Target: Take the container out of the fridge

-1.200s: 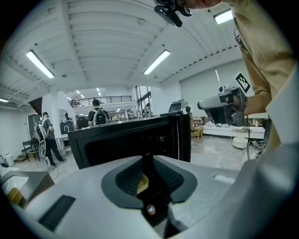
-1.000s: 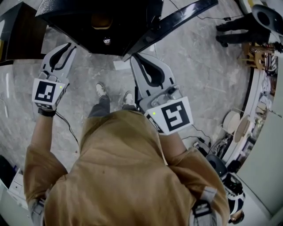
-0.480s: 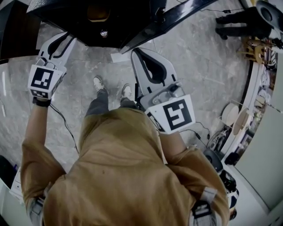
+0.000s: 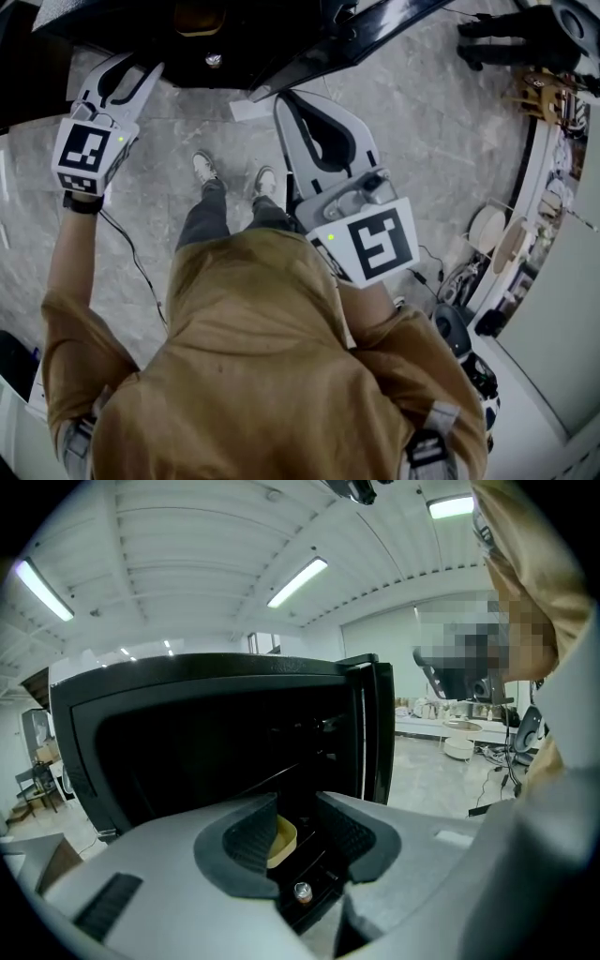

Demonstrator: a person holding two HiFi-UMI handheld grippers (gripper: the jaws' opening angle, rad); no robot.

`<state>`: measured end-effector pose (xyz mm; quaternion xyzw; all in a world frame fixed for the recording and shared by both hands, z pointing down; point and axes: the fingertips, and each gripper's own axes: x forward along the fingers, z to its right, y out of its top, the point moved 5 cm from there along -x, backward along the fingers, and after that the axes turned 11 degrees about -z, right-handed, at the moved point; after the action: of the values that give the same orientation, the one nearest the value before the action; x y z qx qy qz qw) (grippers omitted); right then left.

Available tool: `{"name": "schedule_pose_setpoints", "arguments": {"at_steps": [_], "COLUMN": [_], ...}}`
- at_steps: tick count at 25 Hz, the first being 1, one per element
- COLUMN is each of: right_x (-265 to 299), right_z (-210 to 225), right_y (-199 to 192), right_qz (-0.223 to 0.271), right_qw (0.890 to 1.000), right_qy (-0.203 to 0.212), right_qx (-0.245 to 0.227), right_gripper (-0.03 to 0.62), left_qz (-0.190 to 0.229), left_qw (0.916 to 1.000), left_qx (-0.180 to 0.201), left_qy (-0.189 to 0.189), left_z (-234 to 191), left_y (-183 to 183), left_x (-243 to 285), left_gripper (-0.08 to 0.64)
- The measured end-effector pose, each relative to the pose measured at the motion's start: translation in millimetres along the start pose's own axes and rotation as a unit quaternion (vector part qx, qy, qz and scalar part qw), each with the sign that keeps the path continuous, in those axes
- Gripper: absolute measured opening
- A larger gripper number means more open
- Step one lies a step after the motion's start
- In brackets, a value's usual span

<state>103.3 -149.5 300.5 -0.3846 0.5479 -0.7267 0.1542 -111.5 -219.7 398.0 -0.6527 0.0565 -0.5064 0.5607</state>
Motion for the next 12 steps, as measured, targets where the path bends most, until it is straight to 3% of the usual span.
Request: {"name": "schedule_pose_setpoints", "arguments": {"at_steps": [12], "right_x": [6.1], "right_z": [7.4], "right_y": [-9.8], "right_qz": [0.005], "right_qw": [0.999], "right_qy": [-0.011], "right_qx": [0.03], "right_gripper": [0.0], "left_qz": [-0.034], "left_qw": [0.9989], "left_qx": [0.026], "left_qy": [-0.019], "left_z": [2.3], "left_y": [-12.1], "left_x": [33.4], "left_gripper": [0.136]}}
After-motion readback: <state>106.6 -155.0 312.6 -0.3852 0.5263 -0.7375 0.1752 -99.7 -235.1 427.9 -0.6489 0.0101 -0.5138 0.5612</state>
